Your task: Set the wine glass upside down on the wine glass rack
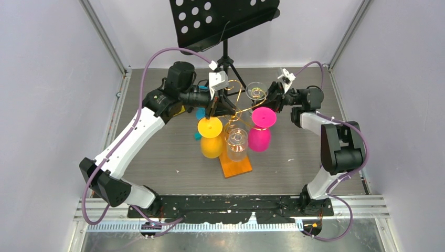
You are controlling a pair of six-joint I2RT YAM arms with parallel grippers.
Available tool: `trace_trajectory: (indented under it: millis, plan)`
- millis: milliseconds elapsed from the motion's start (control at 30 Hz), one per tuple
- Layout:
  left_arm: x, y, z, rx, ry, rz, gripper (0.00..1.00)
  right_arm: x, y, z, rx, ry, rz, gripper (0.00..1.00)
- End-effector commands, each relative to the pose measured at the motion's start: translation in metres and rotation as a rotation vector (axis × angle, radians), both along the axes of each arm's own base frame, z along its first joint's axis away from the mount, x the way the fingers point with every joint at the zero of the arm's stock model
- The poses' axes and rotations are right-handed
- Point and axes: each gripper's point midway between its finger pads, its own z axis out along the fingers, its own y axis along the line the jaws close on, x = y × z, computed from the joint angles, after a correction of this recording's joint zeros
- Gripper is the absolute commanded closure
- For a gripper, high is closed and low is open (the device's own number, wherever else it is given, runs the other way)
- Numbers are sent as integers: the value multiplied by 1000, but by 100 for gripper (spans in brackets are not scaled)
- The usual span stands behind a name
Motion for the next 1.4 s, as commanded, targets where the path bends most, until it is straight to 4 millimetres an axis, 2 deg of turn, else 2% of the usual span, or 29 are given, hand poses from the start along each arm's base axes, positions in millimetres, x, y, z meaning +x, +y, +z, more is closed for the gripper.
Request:
trace_trajectory:
  millis: [0, 200, 367, 467, 733, 833, 867, 900, 967, 1067, 1167, 1200, 1233, 1267, 1300, 1333, 1367]
  plan:
    - [-7, 3, 14, -15, -22, -18, 100, 2, -1, 8, 25, -155, -18, 69]
    - [-7, 3, 15, -14, -24, -15, 100, 4, -6, 14, 38, -170, -45, 59]
    - [-7, 5, 14, -10, -28, -8, 100, 7, -17, 25, 52, -188, -96, 48]
    - [-7, 5, 15, -10, -31, -8, 100, 7, -25, 30, 56, -201, -124, 45]
    - [-6, 5, 14, -5, -33, -3, 100, 29, -72, 45, 82, -223, -303, 38]
    - [-6, 6, 14, 0, -37, 3, 100, 39, -93, 56, 122, -232, -401, 27]
    - [-5, 7, 14, 1, -39, 5, 100, 40, -96, 59, 132, -234, -419, 8]
    - [-5, 7, 14, 1, -39, 6, 99, 43, -103, 64, 153, -237, -456, 2]
    - [-5, 7, 15, 0, -41, 10, 94, 46, -111, 73, 193, -245, -513, 4]
    - [-3, 8, 16, 0, -46, 19, 88, 51, -126, 89, 287, -259, -638, 5]
    - [-3, 8, 17, 2, -48, 24, 87, 74, -151, 95, 342, -214, -839, 5]
    - [-3, 8, 17, 2, -50, 27, 86, 78, -158, 89, 339, -151, -906, 4]
    - [-2, 8, 18, 2, -51, 29, 86, 87, -174, 93, 360, -168, -1021, 5]
    - [-2, 8, 17, 3, -51, 30, 85, 90, -183, 86, 351, -100, -1100, 4]
    - [-2, 8, 17, 3, -50, 30, 84, 96, -201, 88, 360, -109, -1221, 5]
    - [-1, 8, 17, 3, -50, 31, 83, 95, -208, 83, 339, -60, -1282, 5]
    - [-1, 8, 18, 2, -50, 34, 82, 98, -224, 84, 336, -60, -1379, 5]
